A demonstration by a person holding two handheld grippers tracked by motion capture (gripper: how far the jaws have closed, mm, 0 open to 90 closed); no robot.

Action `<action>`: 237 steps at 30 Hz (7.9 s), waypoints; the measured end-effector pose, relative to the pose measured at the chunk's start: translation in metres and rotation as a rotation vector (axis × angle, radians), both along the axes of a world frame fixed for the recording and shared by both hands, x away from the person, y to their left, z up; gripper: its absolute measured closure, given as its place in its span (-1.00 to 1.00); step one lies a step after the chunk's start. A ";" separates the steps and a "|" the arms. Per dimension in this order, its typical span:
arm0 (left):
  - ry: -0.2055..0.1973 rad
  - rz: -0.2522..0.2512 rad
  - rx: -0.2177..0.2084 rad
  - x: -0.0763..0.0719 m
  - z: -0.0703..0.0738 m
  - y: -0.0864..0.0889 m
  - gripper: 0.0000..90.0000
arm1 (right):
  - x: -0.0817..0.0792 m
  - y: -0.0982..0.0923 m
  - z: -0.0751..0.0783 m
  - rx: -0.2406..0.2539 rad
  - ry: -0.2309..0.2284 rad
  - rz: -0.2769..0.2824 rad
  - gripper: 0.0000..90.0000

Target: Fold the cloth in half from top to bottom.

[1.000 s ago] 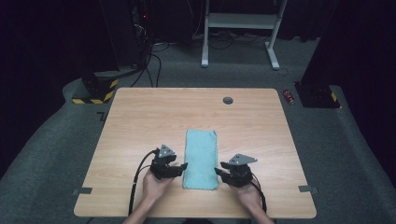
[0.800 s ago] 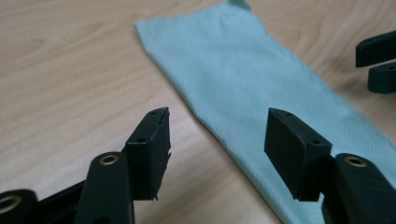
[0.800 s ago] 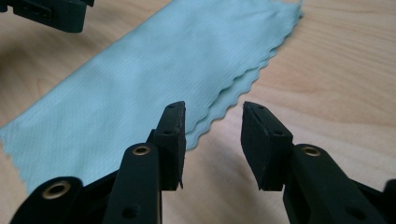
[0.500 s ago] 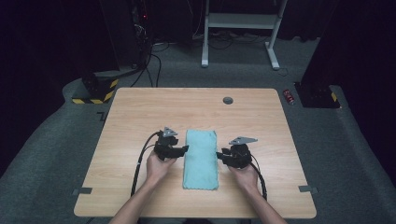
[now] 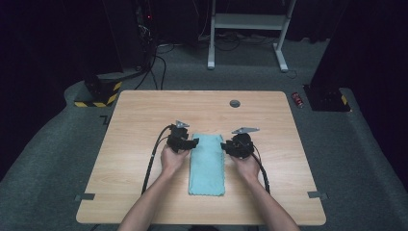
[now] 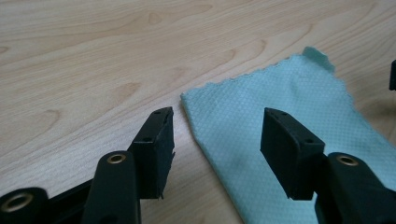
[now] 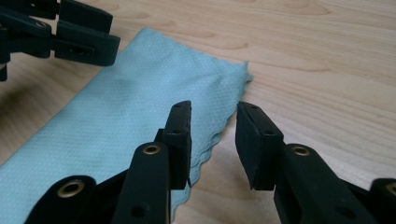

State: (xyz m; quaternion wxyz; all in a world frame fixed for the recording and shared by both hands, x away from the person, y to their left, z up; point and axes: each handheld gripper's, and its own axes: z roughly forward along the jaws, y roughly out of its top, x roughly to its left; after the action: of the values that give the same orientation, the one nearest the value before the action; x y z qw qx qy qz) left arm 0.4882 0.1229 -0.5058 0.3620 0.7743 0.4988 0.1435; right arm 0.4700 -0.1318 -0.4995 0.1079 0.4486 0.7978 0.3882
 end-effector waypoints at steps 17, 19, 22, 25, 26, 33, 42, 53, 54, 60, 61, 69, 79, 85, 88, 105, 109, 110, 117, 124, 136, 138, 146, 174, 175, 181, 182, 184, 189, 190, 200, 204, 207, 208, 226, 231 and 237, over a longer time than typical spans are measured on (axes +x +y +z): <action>0.013 0.048 -0.032 0.025 0.000 0.007 -0.06 | 0.019 -0.004 -0.005 -0.052 0.025 -0.055 0.46; 0.022 0.034 -0.018 0.029 -0.001 0.005 -0.08 | 0.022 -0.002 -0.002 -0.052 0.026 -0.049 0.46; 0.020 0.028 -0.009 0.031 0.002 -0.001 -0.08 | 0.029 0.002 0.004 -0.050 0.019 -0.051 0.46; 0.010 0.040 -0.015 0.032 0.004 -0.002 -0.06 | 0.034 0.007 0.006 -0.052 0.022 -0.045 0.46; 0.017 0.044 -0.009 0.032 0.003 -0.002 -0.06 | 0.034 0.008 0.006 -0.050 0.015 -0.044 0.46; 0.051 0.032 0.008 0.033 -0.004 -0.002 -0.04 | 0.041 0.012 -0.007 -0.055 0.054 -0.066 0.43; 0.042 0.016 0.051 0.031 -0.005 -0.008 0.05 | 0.049 0.023 -0.007 -0.087 0.078 -0.069 0.40; -0.001 -0.044 0.138 0.025 -0.005 -0.018 0.37 | 0.049 0.032 -0.010 -0.148 0.047 -0.043 0.61; -0.002 -0.051 0.134 0.024 -0.005 -0.019 0.43 | 0.049 0.033 -0.010 -0.152 0.046 -0.036 0.67; 0.028 -0.080 0.091 0.027 -0.004 -0.018 0.81 | 0.050 0.031 -0.011 -0.141 0.051 -0.018 0.95; 0.034 -0.086 0.079 0.027 -0.005 -0.017 0.89 | 0.050 0.031 -0.011 -0.139 0.049 -0.015 0.96; 0.037 -0.105 0.045 0.028 -0.003 -0.011 0.97 | 0.050 0.028 -0.010 -0.113 0.061 -0.008 0.99; 0.022 -0.111 0.012 0.024 0.006 -0.004 0.97 | 0.045 0.027 0.000 -0.089 0.014 0.012 0.99; 0.004 -0.125 -0.010 0.022 0.016 -0.003 0.97 | 0.043 0.023 0.009 -0.075 -0.014 0.019 1.00; -0.014 -0.132 -0.025 0.022 0.021 -0.003 0.97 | 0.042 0.021 0.012 -0.066 -0.023 0.016 0.99; -0.030 -0.127 -0.078 0.029 0.030 -0.005 0.97 | 0.051 0.010 0.028 -0.046 -0.036 0.017 1.00; -0.048 -0.135 -0.058 0.030 0.037 -0.007 0.97 | 0.053 0.010 0.032 -0.044 -0.037 0.012 1.00; -0.052 -0.133 -0.064 0.030 0.039 -0.007 0.97 | 0.054 0.009 0.034 -0.041 -0.041 0.011 1.00; -0.072 -0.122 -0.087 0.035 0.052 -0.005 0.97 | 0.059 0.008 0.049 -0.029 -0.063 0.007 1.00; -0.095 -0.138 -0.085 0.033 0.066 -0.004 0.97 | 0.057 0.007 0.063 -0.006 -0.089 0.004 1.00; -0.089 -0.203 -0.046 0.016 0.065 -0.003 0.97 | 0.041 0.003 0.057 0.001 -0.089 0.048 1.00; -0.088 -0.216 -0.035 0.013 0.063 -0.003 0.97 | 0.039 0.002 0.054 0.002 -0.085 0.057 1.00; -0.078 -0.241 -0.023 0.001 0.053 -0.003 0.97 | 0.028 0.000 0.043 0.009 -0.068 0.082 1.00; -0.065 -0.288 -0.021 -0.031 0.034 -0.003 0.97 | -0.001 -0.005 0.026 0.014 -0.051 0.135 1.00; -0.066 -0.287 -0.019 -0.032 0.034 -0.002 0.97 | -0.002 -0.005 0.026 0.011 -0.051 0.136 1.00; -0.079 -0.284 -0.004 -0.036 0.036 -0.005 0.97 | -0.005 -0.006 0.025 0.017 -0.049 0.140 1.00; -0.078 -0.286 -0.006 -0.036 0.036 -0.005 0.97 | -0.005 -0.007 0.026 0.017 -0.048 0.142 1.00; -0.077 -0.291 -0.010 -0.037 0.035 -0.006 0.97 | -0.007 -0.008 0.026 0.019 -0.044 0.142 1.00; -0.078 -0.300 -0.017 -0.040 0.036 -0.005 0.97 | -0.009 -0.010 0.025 0.018 -0.045 0.148 1.00; -0.077 -0.301 -0.017 -0.040 0.037 -0.005 0.97 | -0.010 -0.010 0.025 0.019 -0.043 0.148 1.00; -0.075 -0.304 -0.013 -0.046 0.038 -0.002 0.97 | -0.017 -0.008 0.025 0.026 -0.044 0.165 1.00; -0.080 -0.309 -0.017 -0.049 0.038 -0.002 0.97 | -0.018 -0.009 0.024 0.024 -0.048 0.172 1.00; -0.075 -0.311 -0.019 -0.050 0.037 -0.002 0.97 | -0.020 -0.010 0.024 0.027 -0.045 0.174 1.00; -0.076 -0.311 -0.017 -0.050 0.037 -0.002 0.97 | -0.020 -0.011 0.024 0.028 -0.046 0.176 1.00; -0.084 -0.324 -0.032 -0.059 0.034 0.000 0.97 | -0.029 -0.011 0.021 0.032 -0.047 0.192 1.00; -0.084 -0.323 -0.044 -0.061 0.034 0.001 0.97 | -0.032 -0.012 0.021 0.038 -0.050 0.192 1.00; -0.089 -0.344 -0.029 -0.065 0.033 0.000 0.97 | -0.035 -0.013 0.019 0.033 -0.050 0.200 1.00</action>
State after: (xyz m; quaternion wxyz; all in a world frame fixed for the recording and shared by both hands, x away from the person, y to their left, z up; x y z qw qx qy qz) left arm 0.4233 0.1233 -0.4733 0.4141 0.8359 0.3443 0.1063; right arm 0.4348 -0.1444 -0.4804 0.0813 0.3585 0.8291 0.4212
